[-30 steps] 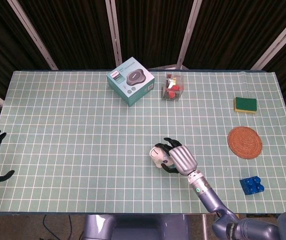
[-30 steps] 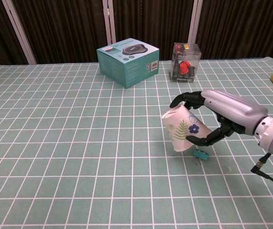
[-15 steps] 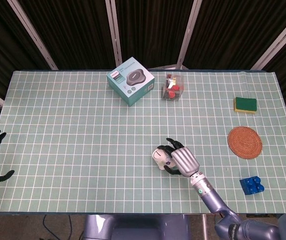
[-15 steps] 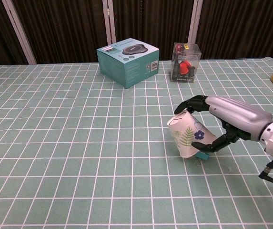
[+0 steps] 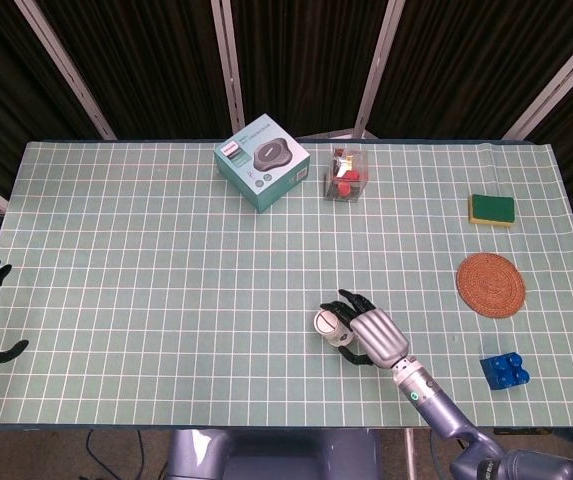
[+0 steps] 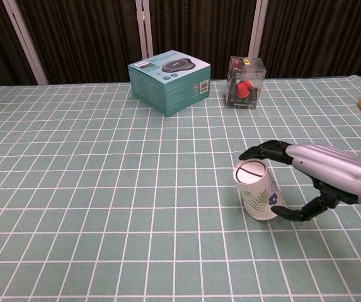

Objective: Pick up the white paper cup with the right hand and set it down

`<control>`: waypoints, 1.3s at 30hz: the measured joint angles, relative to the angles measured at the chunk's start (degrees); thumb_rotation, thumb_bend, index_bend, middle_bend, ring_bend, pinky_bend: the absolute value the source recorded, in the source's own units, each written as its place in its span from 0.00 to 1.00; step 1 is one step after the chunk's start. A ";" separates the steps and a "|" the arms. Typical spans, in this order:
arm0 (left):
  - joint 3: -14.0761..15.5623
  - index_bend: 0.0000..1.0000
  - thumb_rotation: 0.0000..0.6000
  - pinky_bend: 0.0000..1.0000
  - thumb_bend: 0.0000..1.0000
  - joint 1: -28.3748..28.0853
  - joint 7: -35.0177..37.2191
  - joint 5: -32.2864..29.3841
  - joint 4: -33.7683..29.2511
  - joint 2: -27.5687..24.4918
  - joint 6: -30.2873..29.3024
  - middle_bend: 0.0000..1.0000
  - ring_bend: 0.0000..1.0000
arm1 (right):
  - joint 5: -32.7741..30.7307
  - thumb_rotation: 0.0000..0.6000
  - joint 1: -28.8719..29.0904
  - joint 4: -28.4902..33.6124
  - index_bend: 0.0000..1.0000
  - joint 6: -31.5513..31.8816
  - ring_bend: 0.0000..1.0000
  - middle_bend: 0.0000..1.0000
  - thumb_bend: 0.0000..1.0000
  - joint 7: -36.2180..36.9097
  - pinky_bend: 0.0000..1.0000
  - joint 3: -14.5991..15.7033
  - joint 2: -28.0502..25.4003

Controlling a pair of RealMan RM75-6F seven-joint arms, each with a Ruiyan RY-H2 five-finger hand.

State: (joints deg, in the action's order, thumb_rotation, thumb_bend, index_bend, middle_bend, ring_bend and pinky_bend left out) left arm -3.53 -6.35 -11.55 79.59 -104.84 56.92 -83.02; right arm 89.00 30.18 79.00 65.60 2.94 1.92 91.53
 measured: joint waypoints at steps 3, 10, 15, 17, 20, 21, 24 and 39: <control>0.04 0.00 1.00 0.00 0.00 0.01 -0.12 0.10 -0.08 0.02 -0.04 0.00 0.00 | 0.97 1.00 -0.54 1.24 0.07 0.62 0.00 0.04 0.28 -0.21 0.09 0.72 -0.65; 0.15 0.00 1.00 0.00 0.00 0.24 0.04 0.55 -0.35 -0.15 -0.48 0.00 0.00 | 0.98 1.00 -1.27 3.87 0.00 1.01 0.00 0.00 0.25 -2.79 0.00 0.72 -1.55; 0.20 0.00 1.00 0.00 0.00 0.33 0.57 0.89 -0.52 -0.43 -0.59 0.00 0.00 | 1.83 1.00 -2.00 5.19 0.00 2.98 0.00 0.00 0.25 -3.58 0.00 0.54 -2.92; 0.27 0.00 1.00 0.00 0.00 0.39 0.77 1.16 -0.63 -0.56 -0.68 0.00 0.00 | 2.25 1.00 -2.39 6.23 0.00 3.68 0.00 0.00 0.24 -3.40 0.00 0.65 -3.87; 0.42 0.00 1.00 0.00 0.00 0.59 1.13 1.74 -0.90 -0.83 -1.05 0.00 0.00 | 3.30 1.00 -3.21 8.77 0.00 5.45 0.00 0.00 0.24 -3.21 0.00 0.99 -6.32; 0.49 0.00 1.00 0.00 0.00 0.69 1.24 2.03 -1.00 -0.92 -1.26 0.00 0.00 | 3.81 1.00 -3.61 9.92 0.00 6.37 0.00 0.00 0.24 -3.17 0.00 1.16 -7.54; 0.72 0.00 1.00 0.00 0.00 1.00 1.61 3.03 -1.32 -1.19 -1.91 0.00 0.00 | 5.15 1.00 -4.78 12.53 0.00 9.03 0.00 0.00 0.22 -3.24 0.00 1.53 -10.98; 0.83 0.00 1.00 0.00 0.00 2.32 -2.22 6.17 -0.94 -0.05 -5.98 0.00 0.00 | 4.90 1.00 -16.79 14.31 0.00 27.93 0.00 0.00 0.00 -4.57 0.00 0.50 -23.51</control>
State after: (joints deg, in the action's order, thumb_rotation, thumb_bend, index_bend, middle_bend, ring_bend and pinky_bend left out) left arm -2.70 -4.04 -13.77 85.77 -105.79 56.86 -89.00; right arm 93.90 13.40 93.31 93.53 -1.63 2.43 68.02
